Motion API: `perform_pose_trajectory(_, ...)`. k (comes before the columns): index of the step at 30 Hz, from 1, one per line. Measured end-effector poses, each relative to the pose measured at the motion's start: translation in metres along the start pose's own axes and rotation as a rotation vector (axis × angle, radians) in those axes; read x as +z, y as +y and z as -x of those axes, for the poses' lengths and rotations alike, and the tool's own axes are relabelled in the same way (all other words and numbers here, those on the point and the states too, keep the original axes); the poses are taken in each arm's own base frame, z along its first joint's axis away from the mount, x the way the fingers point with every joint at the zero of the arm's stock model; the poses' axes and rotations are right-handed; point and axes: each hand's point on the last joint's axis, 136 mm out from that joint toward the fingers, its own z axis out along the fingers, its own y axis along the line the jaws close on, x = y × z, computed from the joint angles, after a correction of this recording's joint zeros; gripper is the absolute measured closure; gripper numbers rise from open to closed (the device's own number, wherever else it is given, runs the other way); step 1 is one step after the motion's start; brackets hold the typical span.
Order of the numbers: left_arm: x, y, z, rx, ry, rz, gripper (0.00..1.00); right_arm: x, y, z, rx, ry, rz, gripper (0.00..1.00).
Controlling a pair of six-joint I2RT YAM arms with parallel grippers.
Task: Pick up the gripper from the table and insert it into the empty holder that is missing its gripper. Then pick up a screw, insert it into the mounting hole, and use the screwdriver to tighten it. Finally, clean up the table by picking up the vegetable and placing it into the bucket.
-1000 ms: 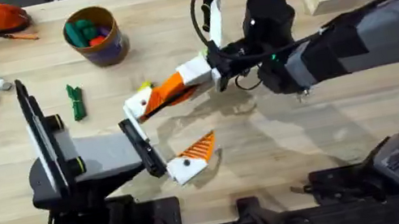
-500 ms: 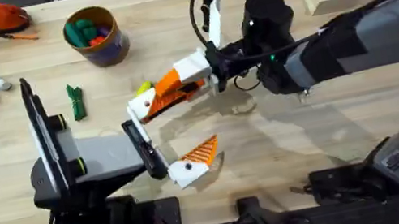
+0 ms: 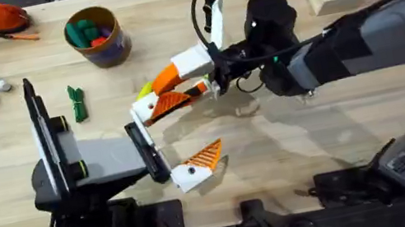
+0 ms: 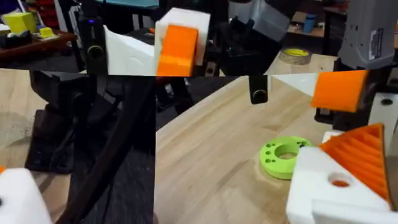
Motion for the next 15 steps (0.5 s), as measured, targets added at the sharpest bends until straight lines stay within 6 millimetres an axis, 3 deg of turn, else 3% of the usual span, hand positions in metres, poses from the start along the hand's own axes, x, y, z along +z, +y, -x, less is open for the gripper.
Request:
perform_pose_trajectory(7,0.000,-0.001,0.000,0.000,0.000,-0.004,0.013,-0.007,-0.001,0.005,-0.030,-0.020,-0.008,0.028)
perform_pose_trajectory(15,0.000,-0.001,0.000,0.000,0.000,-0.004,0.014,-0.052,-0.004,0.027,0.013,-0.126,-0.109,0.027)
